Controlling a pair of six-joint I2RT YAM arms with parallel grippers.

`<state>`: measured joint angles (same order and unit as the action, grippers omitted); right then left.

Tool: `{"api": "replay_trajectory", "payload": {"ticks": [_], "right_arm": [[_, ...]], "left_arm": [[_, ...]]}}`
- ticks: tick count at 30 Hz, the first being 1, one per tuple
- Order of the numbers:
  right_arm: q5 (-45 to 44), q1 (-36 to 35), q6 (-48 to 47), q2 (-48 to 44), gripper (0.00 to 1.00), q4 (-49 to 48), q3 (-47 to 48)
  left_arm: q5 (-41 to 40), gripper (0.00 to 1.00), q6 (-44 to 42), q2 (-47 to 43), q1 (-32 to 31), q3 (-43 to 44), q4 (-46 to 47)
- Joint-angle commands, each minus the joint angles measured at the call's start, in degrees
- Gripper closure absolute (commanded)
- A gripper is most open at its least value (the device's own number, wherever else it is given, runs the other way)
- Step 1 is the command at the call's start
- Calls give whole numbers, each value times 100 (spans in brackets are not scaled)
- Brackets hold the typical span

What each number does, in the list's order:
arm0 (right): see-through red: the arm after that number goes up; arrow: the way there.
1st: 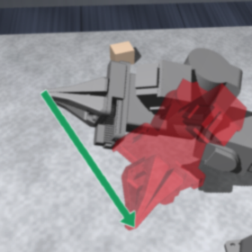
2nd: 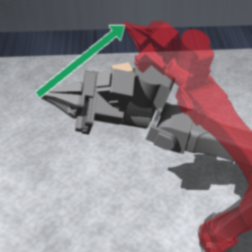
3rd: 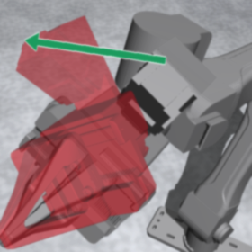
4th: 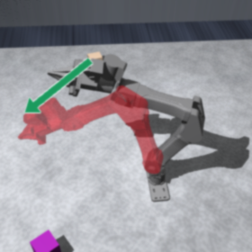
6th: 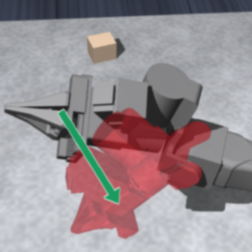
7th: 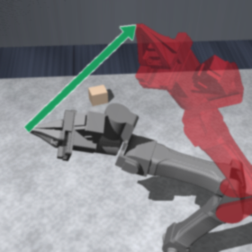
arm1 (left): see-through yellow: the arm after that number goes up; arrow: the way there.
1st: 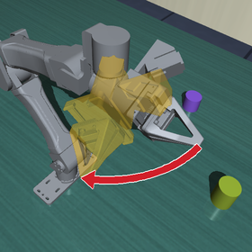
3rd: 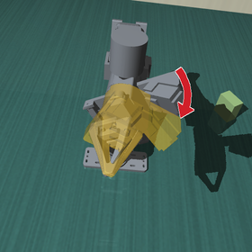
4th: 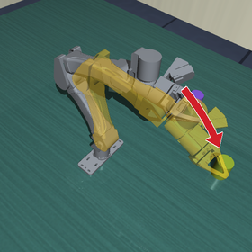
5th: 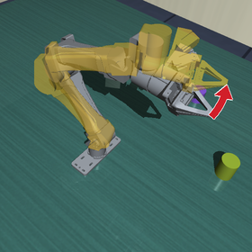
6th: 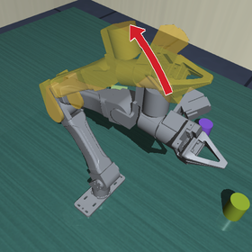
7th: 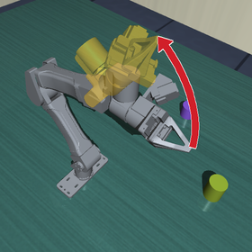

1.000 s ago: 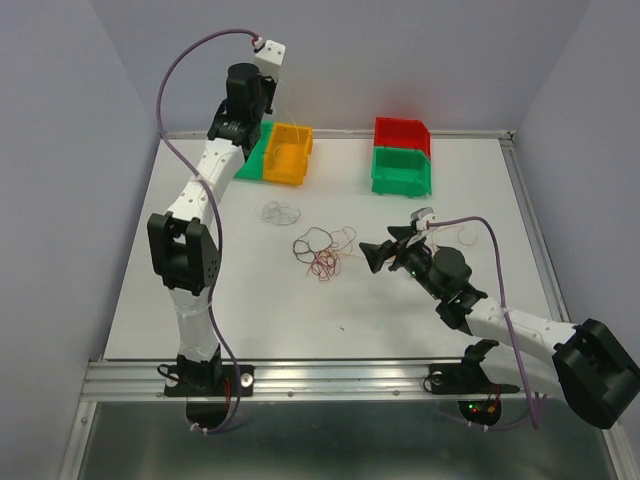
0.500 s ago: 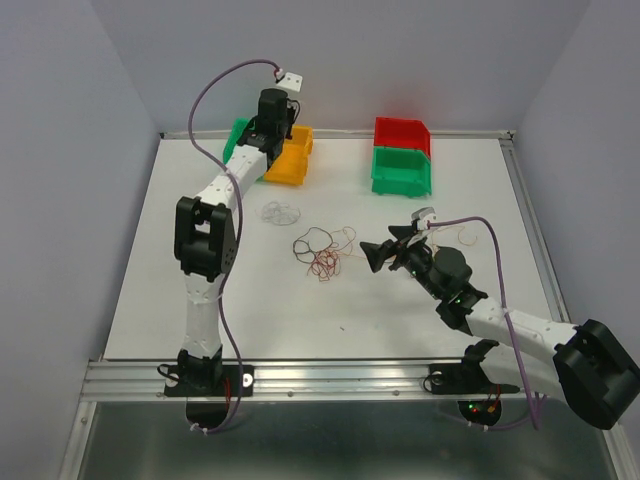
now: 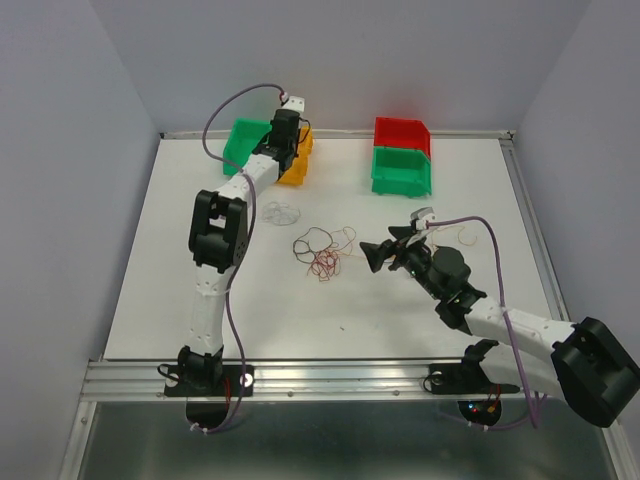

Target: Untangle the cables

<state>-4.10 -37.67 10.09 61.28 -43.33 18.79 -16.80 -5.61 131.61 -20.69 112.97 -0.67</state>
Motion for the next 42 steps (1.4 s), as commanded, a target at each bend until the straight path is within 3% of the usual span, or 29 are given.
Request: {"api": "replay_trajectory", "payload": {"ticks": [1,7,12,27,37,42], "right_arm": [[-56,-12,-16,69,4,-316,-24],[49,-4,20,200,4,-334,55],[76,-3,37,306,5,-343,125],[85,-12,55,262,5,-343,81],[67,-12,64,236,5,-351,73],[67,-12,72,271,5,-351,99]], "left_arm": [[-26,100,323,22,310,182,251],[509,100,534,-135,671,68,163],[1011,100,543,-811,706,-476,435],[687,100,1079,-1700,935,-1690,1270],[292,100,113,-1735,882,-1734,1315],[861,100,-125,-1736,821,-1682,1201]]}}
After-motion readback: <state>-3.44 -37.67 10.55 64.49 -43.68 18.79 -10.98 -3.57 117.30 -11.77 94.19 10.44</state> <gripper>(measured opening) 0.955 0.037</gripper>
